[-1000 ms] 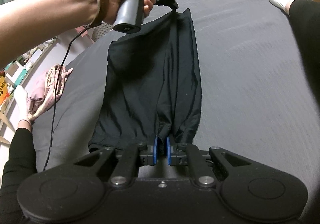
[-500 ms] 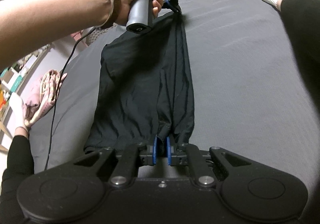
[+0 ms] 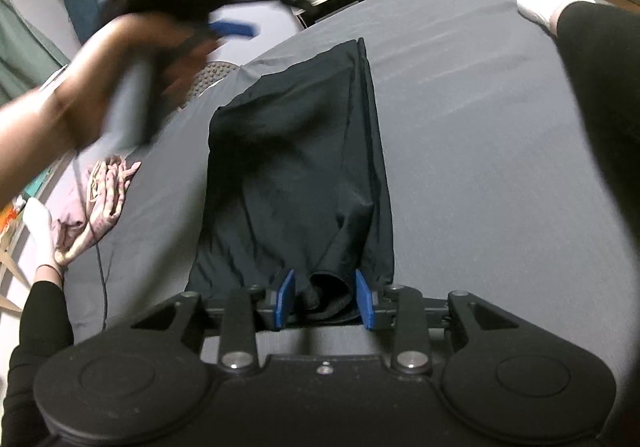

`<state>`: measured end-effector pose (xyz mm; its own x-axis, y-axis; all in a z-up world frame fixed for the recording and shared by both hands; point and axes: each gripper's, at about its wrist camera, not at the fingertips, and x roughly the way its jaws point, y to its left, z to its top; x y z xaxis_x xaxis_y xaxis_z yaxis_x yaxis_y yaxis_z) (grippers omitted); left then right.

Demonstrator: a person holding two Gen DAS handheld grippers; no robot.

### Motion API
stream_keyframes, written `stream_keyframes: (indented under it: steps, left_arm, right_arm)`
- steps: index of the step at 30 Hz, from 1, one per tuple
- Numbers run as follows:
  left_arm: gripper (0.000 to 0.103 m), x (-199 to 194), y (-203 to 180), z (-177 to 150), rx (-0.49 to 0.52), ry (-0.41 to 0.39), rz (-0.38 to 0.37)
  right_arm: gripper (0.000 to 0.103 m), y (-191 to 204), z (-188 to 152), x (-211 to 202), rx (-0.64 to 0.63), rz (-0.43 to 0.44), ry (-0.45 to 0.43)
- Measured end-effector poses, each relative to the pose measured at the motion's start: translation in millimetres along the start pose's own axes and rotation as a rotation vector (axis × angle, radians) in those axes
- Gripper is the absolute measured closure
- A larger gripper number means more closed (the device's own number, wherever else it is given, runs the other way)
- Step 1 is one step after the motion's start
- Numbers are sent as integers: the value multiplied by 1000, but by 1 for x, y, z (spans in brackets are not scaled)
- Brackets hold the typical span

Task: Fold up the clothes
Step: 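Open both grippers and withdraw them from the folded black garment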

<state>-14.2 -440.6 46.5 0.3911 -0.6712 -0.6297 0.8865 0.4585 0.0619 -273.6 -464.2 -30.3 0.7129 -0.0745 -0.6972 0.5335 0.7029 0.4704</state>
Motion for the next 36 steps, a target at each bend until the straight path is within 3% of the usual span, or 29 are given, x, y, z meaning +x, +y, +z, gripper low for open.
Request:
stream_keyframes:
  steps: [6, 10, 13, 14, 18, 23, 26, 29, 31, 34, 36]
  left_arm:
    - [18, -101, -28, -82, 214, -39, -40]
    - [18, -145, -53, -138, 314, -25, -47]
    - [18, -160, -66, -165, 362, -25, -24]
    - [18, -164, -69, -172, 377, -27, -16]
    - [18, -173, -79, -191, 412, -47, 17]
    - [18, -174, -87, -197, 425, -57, 80]
    - [18, -174, -89, -198, 408, -76, 59]
    - [18, -174, -91, -199, 391, -94, 38]
    - [18, -174, -93, -199, 380, -106, 24]
    - [18, -174, -95, -200, 363, -125, 3]
    - [18, -174, -96, -201, 351, -137, -11]
  right_arm:
    - [93, 0, -1, 2, -1, -16, 18]
    - [94, -5, -2, -6, 31, -38, 2]
    - [94, -1, -6, -4, 3, -49, 41]
    - [91, 2, -8, -3, -11, -54, 46]
    - [67, 11, -10, -9, -45, -66, 39]
    - [58, 12, -4, -30, -49, -73, 21]
    - [53, 18, 15, -47, -132, -85, -50]
    - [53, 26, 51, -48, -307, -104, -169]
    - [60, 27, 82, -26, -401, -97, -188]
    - [79, 18, 130, 21, -422, -47, -158]
    - [82, 13, 160, 55, -398, -48, -115]
